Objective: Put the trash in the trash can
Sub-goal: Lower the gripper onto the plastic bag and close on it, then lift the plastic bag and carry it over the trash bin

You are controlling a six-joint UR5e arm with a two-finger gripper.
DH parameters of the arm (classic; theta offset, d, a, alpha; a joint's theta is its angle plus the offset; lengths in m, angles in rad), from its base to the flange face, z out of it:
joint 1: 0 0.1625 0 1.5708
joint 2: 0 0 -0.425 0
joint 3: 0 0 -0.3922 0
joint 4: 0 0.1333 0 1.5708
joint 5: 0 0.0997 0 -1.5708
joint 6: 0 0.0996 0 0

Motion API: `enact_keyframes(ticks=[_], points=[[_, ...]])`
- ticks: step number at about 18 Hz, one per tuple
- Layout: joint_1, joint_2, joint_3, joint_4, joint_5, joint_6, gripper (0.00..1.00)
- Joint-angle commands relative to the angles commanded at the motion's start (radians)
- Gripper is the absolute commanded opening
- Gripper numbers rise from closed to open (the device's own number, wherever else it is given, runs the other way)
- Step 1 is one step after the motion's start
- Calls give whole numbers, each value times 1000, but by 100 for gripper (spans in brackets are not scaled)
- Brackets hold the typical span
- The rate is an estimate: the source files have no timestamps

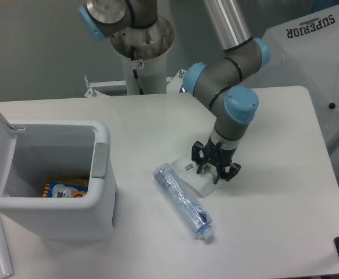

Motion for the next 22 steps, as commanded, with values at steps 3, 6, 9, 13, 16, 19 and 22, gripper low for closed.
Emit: enact_keyframes(ticks=[3,6,9,13,16,19,22], points=[[2,9,55,-17,-11,0,0],[9,11,97,-18,-37,-5,0],[9,17,150,-20,-64,-21,0],[15,35,267,-34,-233,-153,0],[15,34,359,-32,-374,-305,0],[6,38,449,-31,-417,-429,0],[-5,41,526,-29,-451,-535,0]])
